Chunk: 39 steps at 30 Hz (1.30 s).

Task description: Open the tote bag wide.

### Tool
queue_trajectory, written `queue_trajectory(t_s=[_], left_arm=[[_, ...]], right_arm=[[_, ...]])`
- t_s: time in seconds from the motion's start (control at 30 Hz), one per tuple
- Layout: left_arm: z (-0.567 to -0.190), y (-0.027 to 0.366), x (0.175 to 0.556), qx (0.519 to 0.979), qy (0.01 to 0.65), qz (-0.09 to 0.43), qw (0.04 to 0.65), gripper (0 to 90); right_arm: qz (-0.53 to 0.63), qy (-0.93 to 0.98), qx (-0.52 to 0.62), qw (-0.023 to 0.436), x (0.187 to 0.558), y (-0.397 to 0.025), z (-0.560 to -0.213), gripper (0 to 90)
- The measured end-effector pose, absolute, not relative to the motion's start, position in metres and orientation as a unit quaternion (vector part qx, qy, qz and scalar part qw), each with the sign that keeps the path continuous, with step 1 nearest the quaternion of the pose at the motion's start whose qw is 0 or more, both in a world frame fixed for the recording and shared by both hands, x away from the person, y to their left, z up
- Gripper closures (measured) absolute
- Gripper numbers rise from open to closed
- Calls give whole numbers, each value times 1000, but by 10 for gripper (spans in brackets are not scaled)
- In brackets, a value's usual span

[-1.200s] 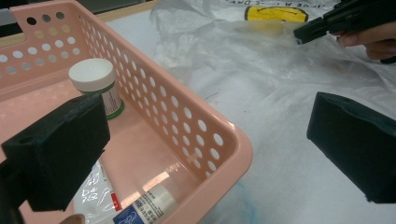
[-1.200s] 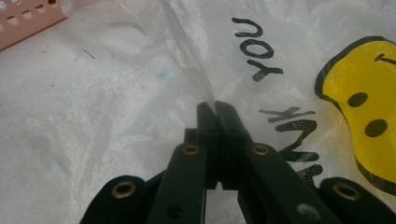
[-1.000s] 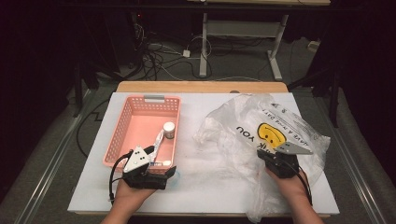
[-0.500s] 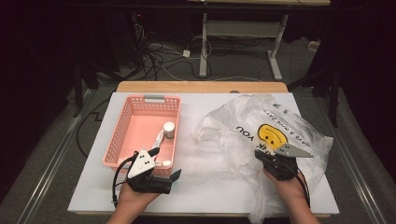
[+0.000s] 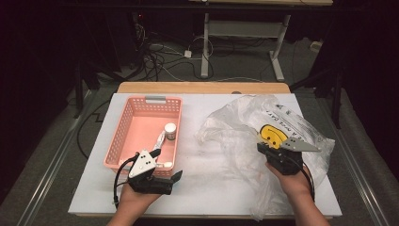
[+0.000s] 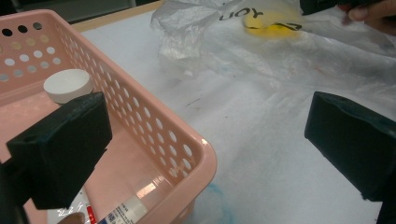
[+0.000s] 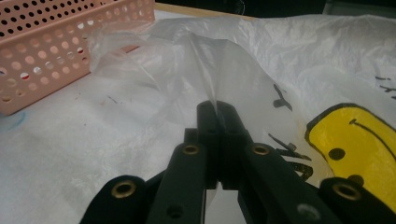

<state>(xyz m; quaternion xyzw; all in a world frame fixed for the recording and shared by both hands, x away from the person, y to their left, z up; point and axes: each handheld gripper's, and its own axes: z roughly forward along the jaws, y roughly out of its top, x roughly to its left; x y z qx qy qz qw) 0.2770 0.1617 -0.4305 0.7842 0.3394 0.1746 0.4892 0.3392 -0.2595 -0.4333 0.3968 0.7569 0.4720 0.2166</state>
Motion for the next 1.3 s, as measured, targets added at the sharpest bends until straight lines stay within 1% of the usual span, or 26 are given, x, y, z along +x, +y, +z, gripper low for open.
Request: queue_trajectory(t_s=[0.2,0.33,0.5,0.8,1.3], left_arm=[[-431,163,278,783,341,175,490,1],[-431,166,278,781,344,176,490,1],[-431,168,279,782,343,178,489,1],[-431,171,277,777,348,178,494,0],[-431,173,281,772,357,170,497,0]], right_arm=[[478,751,399,222,349,-261,-423,900],[493,741,404,213,351,-264,-431,900],[496,741,398,214,353,-265,-431,900],[507,735,381,241,346,-267,-414,900],[536,710,375,259,340,-278,-393,900]])
